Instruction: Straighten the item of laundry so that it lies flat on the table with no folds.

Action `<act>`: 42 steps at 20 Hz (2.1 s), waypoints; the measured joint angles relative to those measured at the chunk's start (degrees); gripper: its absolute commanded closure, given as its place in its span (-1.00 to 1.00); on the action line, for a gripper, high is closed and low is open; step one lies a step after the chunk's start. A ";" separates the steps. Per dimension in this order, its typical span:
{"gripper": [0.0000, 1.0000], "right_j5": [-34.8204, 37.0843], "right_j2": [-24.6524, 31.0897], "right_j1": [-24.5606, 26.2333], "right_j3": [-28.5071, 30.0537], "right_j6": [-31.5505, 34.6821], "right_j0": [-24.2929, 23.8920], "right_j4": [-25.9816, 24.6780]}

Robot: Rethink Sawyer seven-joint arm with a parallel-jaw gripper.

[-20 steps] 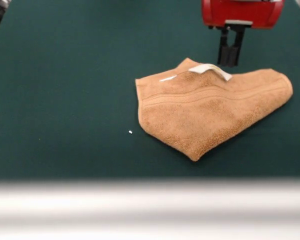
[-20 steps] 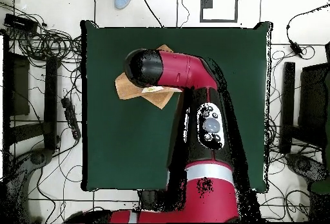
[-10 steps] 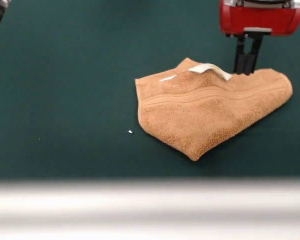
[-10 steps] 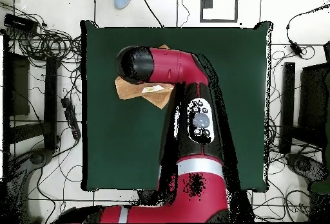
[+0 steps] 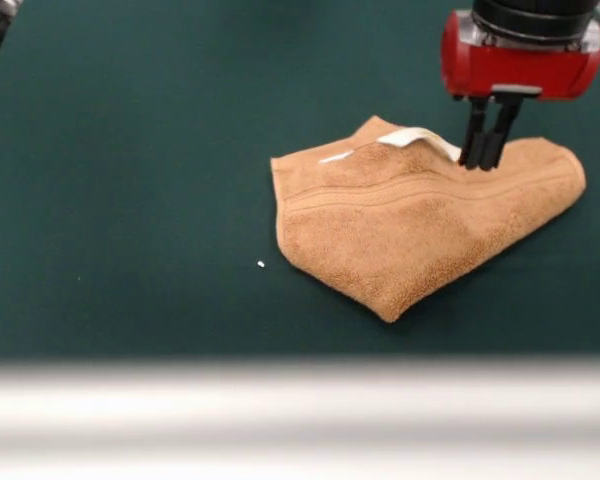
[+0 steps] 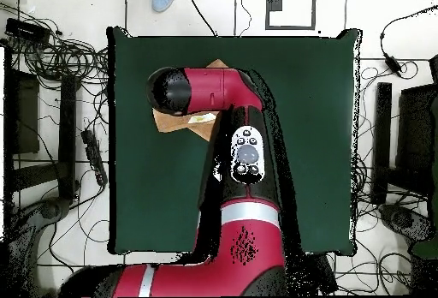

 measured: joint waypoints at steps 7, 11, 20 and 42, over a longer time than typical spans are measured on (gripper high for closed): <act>1.00 0.00 -0.10 2.43 -1.09 0.00 0.18 -2.95; 1.00 -0.01 -0.16 3.98 -1.48 0.00 -0.02 -3.57; 1.00 0.01 -1.46 8.31 -2.94 0.00 -0.05 -6.00; 1.00 13.53 -10.11 7.66 -3.49 0.00 0.05 -15.90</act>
